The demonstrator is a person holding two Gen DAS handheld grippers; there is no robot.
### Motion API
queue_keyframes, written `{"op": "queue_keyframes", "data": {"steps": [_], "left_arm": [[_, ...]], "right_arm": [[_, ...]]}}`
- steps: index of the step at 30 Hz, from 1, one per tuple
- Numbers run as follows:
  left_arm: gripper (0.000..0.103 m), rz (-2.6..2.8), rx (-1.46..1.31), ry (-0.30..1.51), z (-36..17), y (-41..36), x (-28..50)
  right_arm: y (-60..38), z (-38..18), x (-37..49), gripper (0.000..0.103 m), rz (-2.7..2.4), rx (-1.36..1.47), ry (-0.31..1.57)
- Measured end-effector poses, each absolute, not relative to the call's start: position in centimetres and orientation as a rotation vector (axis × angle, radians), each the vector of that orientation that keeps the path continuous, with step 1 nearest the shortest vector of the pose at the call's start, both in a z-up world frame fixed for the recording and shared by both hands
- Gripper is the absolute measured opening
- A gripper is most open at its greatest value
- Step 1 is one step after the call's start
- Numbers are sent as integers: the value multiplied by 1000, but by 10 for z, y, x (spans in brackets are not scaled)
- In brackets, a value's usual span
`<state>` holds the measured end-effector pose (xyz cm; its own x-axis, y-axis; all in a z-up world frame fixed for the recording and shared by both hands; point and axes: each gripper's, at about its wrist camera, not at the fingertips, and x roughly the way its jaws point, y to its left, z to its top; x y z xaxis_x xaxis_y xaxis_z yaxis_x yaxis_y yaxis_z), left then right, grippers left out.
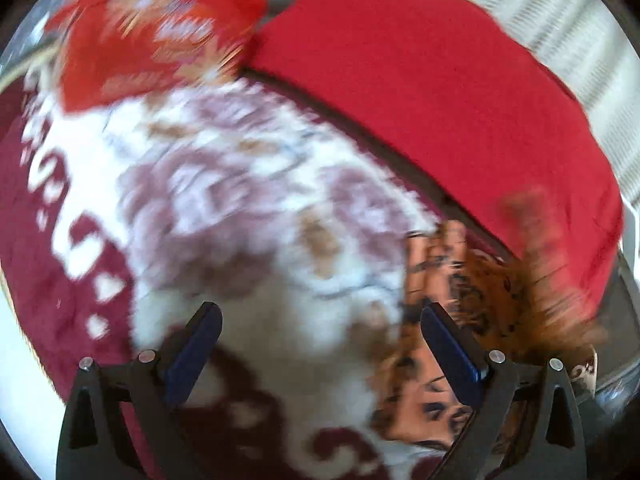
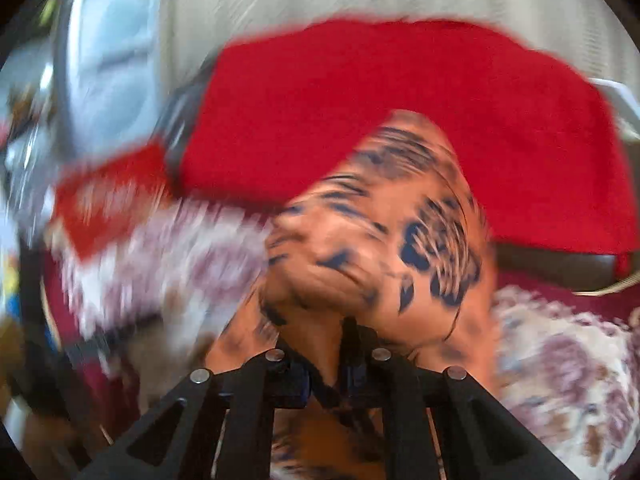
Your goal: Fold small clothes
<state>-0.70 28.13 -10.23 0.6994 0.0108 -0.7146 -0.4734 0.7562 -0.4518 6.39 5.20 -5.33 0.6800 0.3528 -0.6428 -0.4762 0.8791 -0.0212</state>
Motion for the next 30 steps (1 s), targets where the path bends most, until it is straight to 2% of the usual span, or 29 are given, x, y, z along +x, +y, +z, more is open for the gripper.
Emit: {"op": "queue_keyframes", "data": {"steps": [3, 4, 6, 8, 11, 13, 14, 15, 22, 24, 30], "left_arm": [[99, 259, -709, 756, -110, 286, -8], [99, 233, -713, 741, -107, 285, -8], [99, 181, -743, 720, -103, 284, -7], [99, 136, -753, 712, -100, 277, -6], [99, 50, -744, 718, -90, 264, 5], [99, -31, -769, 723, -81, 252, 6], [99, -68, -791, 732, -78, 246, 10], [99, -99, -806, 742, -76, 242, 15], [99, -256, -872, 880, -81, 202, 51], [99, -260, -884, 907, -85, 195, 56], [97, -227, -916, 1034, -107, 181, 78]], "right_arm": [[80, -125, 76, 13, 508, -246, 882], [81, -132, 73, 13, 511, -255, 866], [79, -124, 67, 21, 516, -246, 813], [78, -118, 70, 30, 551, -211, 839], [76, -115, 62, 32, 567, -187, 840], [70, -113, 56, 43, 602, -149, 827], [66, -111, 49, 61, 631, -121, 825], [63, -110, 46, 69, 662, -91, 819], [9, -88, 13, 72, 671, 58, 739], [-17, -82, 7, 77, 650, 131, 716], [-83, -74, -6, 77, 604, 333, 685]]}}
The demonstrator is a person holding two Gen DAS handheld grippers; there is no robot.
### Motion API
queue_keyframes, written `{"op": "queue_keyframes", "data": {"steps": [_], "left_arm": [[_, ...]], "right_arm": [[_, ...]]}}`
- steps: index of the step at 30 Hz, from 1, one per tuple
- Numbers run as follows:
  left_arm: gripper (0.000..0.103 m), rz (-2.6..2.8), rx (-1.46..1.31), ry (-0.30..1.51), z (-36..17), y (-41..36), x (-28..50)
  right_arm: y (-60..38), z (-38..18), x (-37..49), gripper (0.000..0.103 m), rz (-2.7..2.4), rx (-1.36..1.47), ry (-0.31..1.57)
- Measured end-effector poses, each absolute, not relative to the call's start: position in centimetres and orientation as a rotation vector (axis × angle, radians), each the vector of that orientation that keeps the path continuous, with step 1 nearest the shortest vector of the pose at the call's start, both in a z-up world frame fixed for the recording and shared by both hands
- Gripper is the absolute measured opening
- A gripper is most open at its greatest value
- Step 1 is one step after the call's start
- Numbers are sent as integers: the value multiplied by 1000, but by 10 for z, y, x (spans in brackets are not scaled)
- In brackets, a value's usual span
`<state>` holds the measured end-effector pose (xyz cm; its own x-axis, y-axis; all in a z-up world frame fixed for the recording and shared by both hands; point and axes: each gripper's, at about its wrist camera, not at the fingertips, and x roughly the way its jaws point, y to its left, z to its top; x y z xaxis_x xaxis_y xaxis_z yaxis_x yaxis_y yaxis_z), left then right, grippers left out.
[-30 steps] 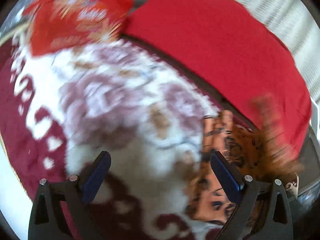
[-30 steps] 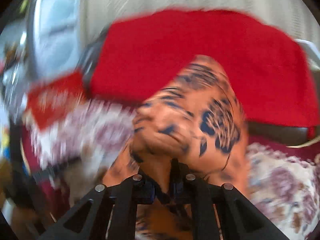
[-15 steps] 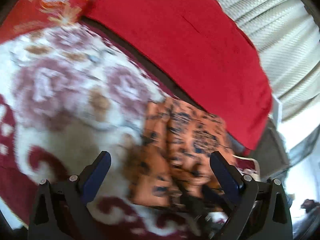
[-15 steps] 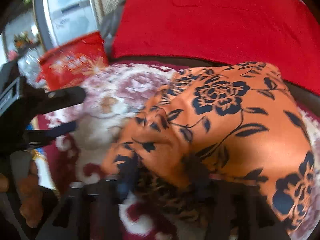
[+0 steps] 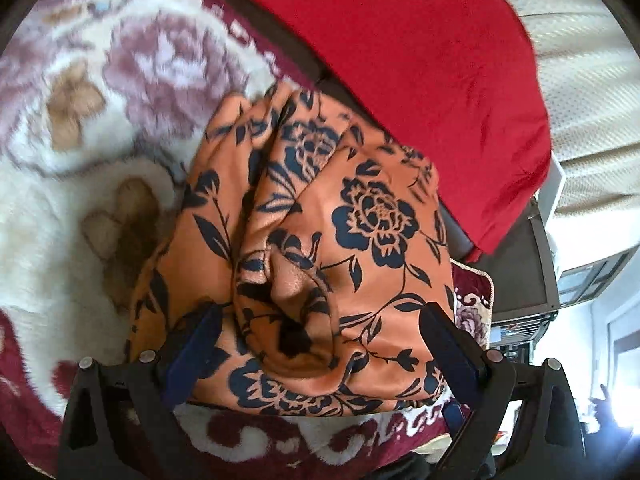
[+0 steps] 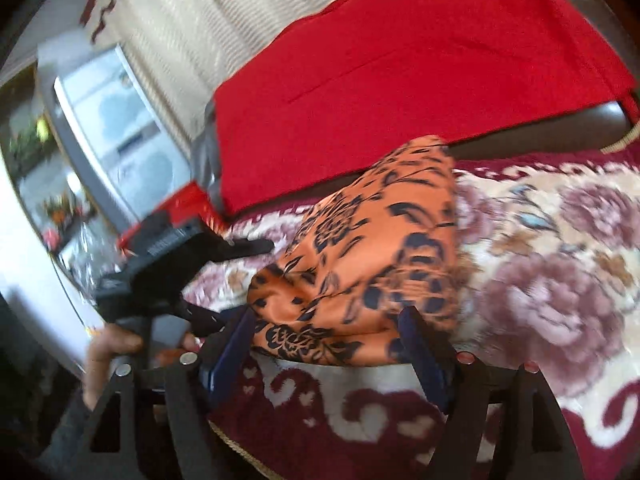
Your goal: Fold small clothes
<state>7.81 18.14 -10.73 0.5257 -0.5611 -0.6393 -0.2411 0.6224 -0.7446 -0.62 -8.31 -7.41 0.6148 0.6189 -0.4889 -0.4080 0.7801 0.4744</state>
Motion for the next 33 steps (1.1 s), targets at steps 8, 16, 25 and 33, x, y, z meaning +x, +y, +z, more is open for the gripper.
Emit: {"op": "queue_keyframes", "data": {"steps": [8, 16, 25, 33], "left_arm": [[14, -150, -756, 901, -60, 178, 60], [14, -35, -752, 940, -109, 196, 32], [19, -112, -818, 971, -132, 210, 34], [72, -102, -735, 854, -91, 229, 49]], "right_arm": [[-130, -72, -8, 77, 536, 428, 676], [-139, -80, 2, 77, 482, 463, 718], [-124, -64, 18, 84, 519, 445, 741], [-135, -71, 65, 87, 568, 560, 859]]}}
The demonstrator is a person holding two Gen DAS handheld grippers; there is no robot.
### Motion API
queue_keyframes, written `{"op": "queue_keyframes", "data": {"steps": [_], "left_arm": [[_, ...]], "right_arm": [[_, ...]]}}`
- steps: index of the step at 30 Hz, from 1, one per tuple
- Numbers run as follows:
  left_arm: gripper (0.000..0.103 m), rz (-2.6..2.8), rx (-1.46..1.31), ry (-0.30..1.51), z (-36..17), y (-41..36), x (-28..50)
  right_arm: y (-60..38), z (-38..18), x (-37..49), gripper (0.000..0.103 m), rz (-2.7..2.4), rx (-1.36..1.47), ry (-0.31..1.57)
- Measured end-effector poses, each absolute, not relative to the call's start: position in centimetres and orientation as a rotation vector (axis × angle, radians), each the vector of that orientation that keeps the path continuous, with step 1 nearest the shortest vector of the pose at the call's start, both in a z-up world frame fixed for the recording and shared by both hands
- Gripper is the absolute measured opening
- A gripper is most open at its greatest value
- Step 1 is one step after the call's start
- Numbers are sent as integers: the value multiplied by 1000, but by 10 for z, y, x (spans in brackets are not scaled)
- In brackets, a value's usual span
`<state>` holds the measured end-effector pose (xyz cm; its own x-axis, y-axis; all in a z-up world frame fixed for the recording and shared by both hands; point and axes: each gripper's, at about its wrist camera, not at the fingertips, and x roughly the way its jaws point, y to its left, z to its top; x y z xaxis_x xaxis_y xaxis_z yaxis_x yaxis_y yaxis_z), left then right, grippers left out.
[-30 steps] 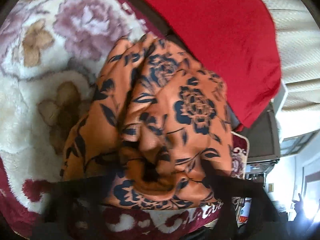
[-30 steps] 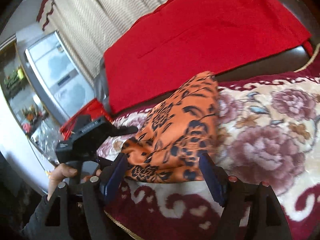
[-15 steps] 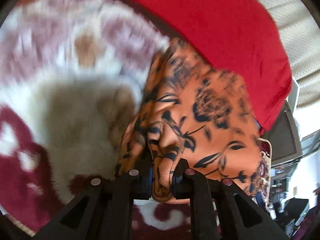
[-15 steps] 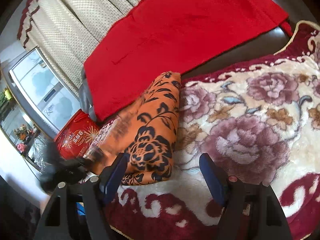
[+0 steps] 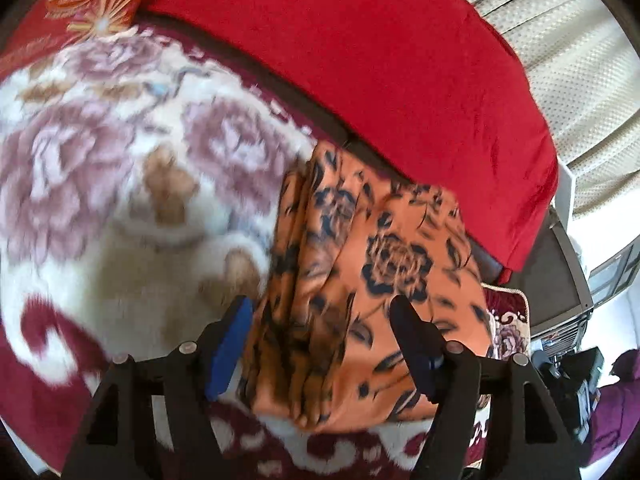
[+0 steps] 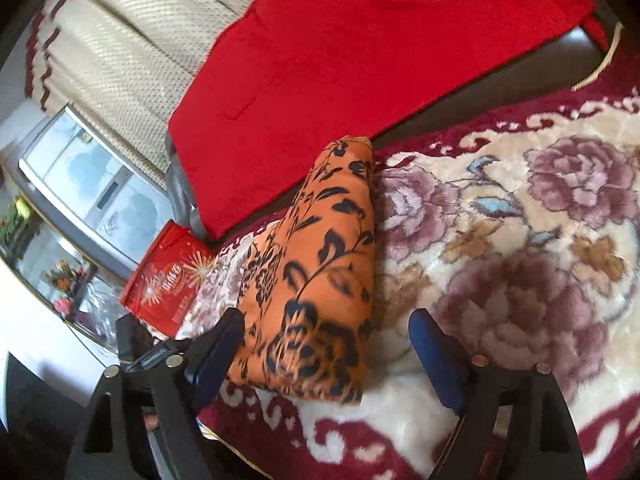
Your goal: Fold small clothes
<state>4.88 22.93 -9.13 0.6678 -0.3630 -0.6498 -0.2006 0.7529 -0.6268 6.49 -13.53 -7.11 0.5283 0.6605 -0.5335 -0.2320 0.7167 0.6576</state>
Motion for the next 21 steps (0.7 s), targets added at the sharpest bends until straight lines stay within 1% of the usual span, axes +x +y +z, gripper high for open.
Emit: {"op": "queue_keyframes", "data": {"steps": [2, 8, 11, 13, 14, 15, 17, 19, 20, 21], "left_arm": [[72, -146, -736, 862, -90, 223, 61], [72, -156, -615, 856, -81, 192, 74], [72, -158, -543, 859, -82, 179, 74], [72, -123, -483, 885, -92, 173, 81], [72, -110, -464, 898, -96, 172, 83], [72, -104, -447, 908, -101, 171, 85], [72, -92, -423, 905, -104, 172, 83], [72, -87, -409, 901, -104, 170, 83], [72, -87, -405, 897, -104, 170, 82], [72, -89, -404, 893, -104, 171, 81]], "right_arm": [[-138, -76, 83, 87, 581, 608, 894], [-118, -96, 141, 87, 687, 727, 1019], [-111, -110, 175, 87, 686, 811, 1073], [-103, -121, 193, 87, 694, 813, 1128], [-96, -130, 202, 72, 694, 801, 1178], [-91, -137, 207, 48, 672, 751, 1208], [-89, -145, 208, 44, 638, 737, 1217], [-88, -142, 205, 44, 631, 714, 1200], [-85, -139, 203, 45, 627, 678, 1195], [-85, -138, 203, 49, 623, 673, 1196]]}}
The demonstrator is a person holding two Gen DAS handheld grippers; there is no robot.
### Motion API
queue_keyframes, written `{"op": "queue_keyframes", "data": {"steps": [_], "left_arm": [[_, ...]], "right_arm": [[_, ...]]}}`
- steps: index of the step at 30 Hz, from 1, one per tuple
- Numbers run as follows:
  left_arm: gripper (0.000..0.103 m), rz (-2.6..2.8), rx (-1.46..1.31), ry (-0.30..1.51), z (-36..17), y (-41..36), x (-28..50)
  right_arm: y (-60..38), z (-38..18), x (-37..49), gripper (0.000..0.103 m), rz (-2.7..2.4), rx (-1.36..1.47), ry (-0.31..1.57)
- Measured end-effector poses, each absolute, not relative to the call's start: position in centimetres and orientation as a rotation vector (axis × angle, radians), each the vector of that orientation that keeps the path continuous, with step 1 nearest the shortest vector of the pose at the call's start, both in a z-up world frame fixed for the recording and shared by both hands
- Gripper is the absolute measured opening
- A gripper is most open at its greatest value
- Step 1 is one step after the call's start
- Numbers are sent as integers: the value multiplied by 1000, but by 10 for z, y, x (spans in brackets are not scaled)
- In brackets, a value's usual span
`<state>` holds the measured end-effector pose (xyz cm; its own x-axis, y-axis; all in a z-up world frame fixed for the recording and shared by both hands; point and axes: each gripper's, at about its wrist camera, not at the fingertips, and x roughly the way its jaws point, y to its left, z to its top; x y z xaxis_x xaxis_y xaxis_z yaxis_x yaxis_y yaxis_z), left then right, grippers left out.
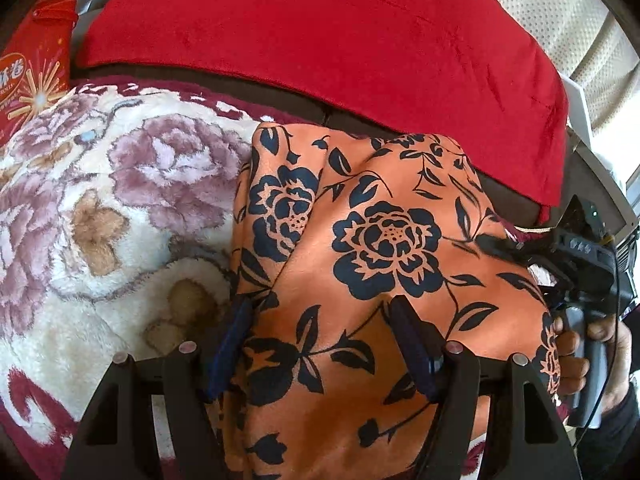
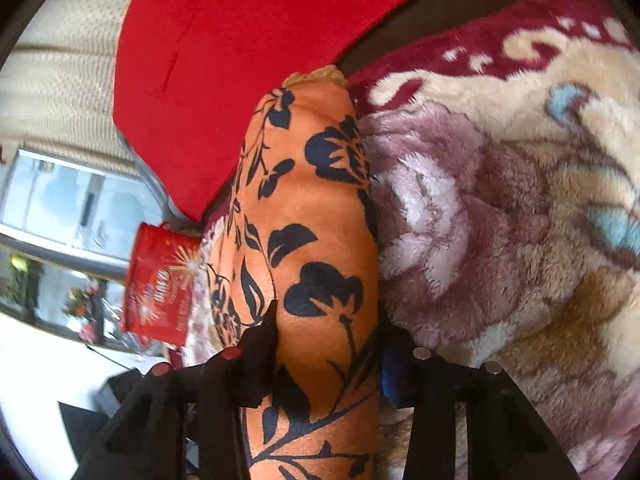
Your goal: Fold small clothes
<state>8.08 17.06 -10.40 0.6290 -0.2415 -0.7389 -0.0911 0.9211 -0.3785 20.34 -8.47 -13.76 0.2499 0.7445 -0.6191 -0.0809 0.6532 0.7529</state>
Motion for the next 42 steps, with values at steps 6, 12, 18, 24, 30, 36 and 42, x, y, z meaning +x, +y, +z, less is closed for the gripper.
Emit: {"op": "queue_keyframes", "data": {"steps": [6, 12, 18, 24, 30, 36, 42], "left_arm": [[72, -71, -428, 918, -115, 183, 79], [72, -78, -523, 931, -125, 195, 76], [72, -71, -493, 923, -123, 192, 71], [72, -75, -491, 922, -122, 191, 68], [72, -80, -482, 918, -122, 192, 70], [72, -80, -477, 918, -124, 192, 69], [72, -83, -472, 921, -122, 191, 70]], "right_arm": [[-89, -111, 179, 80, 661, 688, 1133], [-92, -119, 142, 52, 670, 595, 1163], [-86, -124, 139, 53, 610, 557, 1184], [-95, -108, 114, 75, 653, 585, 1128], [-95, -132, 114, 57, 597, 538, 1201], [-106, -104, 120, 78, 636, 612, 1110], [-99, -103, 180, 78, 655, 681, 1101]]}}
